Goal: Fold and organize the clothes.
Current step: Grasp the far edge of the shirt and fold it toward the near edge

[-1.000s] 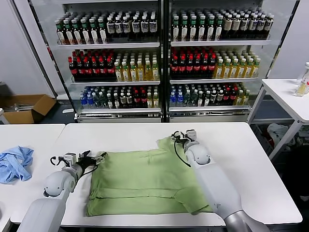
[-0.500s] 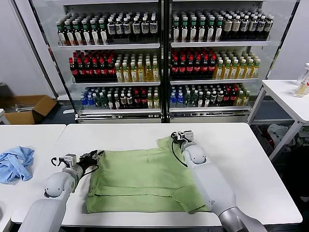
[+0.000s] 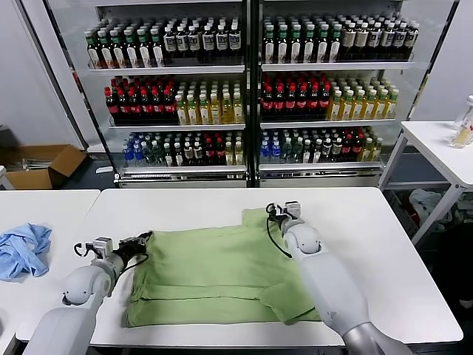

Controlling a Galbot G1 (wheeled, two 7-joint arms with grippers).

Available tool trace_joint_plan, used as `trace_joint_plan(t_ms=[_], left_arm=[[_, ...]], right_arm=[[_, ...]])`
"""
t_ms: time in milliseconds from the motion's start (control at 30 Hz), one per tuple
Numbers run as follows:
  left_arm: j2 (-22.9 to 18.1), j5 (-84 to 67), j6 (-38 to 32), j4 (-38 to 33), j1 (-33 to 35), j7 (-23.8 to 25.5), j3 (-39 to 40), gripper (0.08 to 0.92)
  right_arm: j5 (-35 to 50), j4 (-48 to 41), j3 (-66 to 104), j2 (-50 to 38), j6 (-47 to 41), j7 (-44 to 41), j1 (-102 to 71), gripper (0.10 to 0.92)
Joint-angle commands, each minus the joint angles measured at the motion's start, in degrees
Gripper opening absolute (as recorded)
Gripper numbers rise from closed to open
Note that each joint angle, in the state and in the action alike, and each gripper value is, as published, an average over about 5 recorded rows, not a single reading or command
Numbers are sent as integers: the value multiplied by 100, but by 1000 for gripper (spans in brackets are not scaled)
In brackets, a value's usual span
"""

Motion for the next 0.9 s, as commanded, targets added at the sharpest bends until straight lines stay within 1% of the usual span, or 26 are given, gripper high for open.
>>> trace_joint_plan(t_ms=[33,133,233,467,667,900], left_arm=[[274,-567,-165,-1014,691,-51,-222,83],[351,-648,-181,-1490,1094,-62,-360,83],[371,-695,-187,-1806,1409,-84,-462,83],[332,-664,-187,-2080,1904,-117,-629,83],[311,-535,-236,-2246,2288,-91,-773,83],[354,-546,-127,-2312,2494,-10,-1045,83]], right_arm=[[602,1910,168,-762,-145,40,-862,106],[704,2706,426,-1104,-180,28,-1425,106],[735,3303,649,-1327,-183,12,-2014,106],[563,4349,933,-1594,-140,-11,-3071,106],[312,4824,1077,-1649,-93,-33,-3532,106],[60,5023,1165,-1717,-47,-48,-3863,106]])
